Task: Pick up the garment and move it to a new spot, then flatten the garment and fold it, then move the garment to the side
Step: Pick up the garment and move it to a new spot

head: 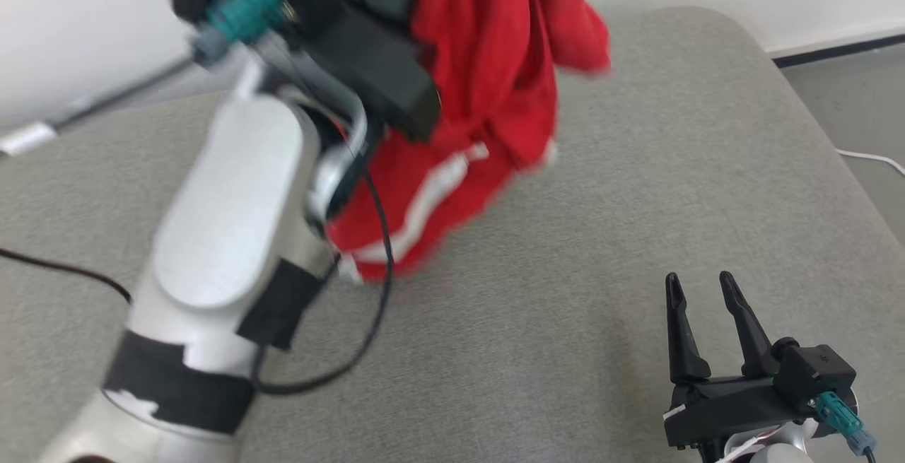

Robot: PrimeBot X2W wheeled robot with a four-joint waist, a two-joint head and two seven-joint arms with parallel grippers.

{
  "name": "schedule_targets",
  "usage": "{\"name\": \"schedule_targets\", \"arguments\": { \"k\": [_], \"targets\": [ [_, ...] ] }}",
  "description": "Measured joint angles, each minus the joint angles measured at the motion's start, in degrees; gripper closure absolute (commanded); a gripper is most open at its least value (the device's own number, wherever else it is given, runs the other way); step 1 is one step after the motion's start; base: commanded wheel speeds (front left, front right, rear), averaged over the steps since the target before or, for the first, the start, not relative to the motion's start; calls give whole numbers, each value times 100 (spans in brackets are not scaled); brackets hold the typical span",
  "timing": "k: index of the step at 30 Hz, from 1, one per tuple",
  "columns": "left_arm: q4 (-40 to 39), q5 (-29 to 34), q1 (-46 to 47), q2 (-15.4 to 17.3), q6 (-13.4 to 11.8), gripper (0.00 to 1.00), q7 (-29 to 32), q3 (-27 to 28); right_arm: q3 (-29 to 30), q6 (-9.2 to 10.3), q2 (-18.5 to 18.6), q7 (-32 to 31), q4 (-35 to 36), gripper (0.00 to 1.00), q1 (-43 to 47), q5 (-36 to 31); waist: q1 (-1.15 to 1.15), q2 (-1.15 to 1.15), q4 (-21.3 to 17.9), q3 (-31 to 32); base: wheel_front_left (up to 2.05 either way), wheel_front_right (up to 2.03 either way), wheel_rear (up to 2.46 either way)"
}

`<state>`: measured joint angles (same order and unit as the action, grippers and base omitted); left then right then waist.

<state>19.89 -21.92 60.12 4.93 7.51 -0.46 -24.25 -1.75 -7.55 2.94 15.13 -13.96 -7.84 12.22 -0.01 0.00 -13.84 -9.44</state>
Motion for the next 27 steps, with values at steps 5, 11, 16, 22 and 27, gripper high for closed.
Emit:
{"name": "schedule_targets", "arguments": {
  "k": [5, 11, 16, 22, 27],
  "targets": [
    [347, -189, -717, -103, -119, 100, -256, -187, 45, 0, 0, 0, 32, 0, 2, 21, 0, 0, -133, -86, 0, 0, 0],
    [956, -332, -1837, 15, -300, 100, -656, -132, 88, 0, -3, 0, 22, 0, -16, 16, 1, 0, -75, -225, 0, 0, 0],
    [1541, -445, -2560, 120, -310, 90, -891, -160, 80, 0, -3, 0, -8, 0, -35, -56, 1, 1, 76, -286, 0, 0, 0],
    [1523, -433, -2609, 54, -240, 0, -1313, -233, 94, 0, -3, 0, -51, 0, -36, -164, 1, 1, 312, -211, 0, 0, 0],
    [1034, -272, -2652, 110, -301, 0, -1445, -21, 100, 0, -3, 0, -36, 0, 34, -260, 1, 1, 496, -19, 0, 0, 0]
  ]
}}
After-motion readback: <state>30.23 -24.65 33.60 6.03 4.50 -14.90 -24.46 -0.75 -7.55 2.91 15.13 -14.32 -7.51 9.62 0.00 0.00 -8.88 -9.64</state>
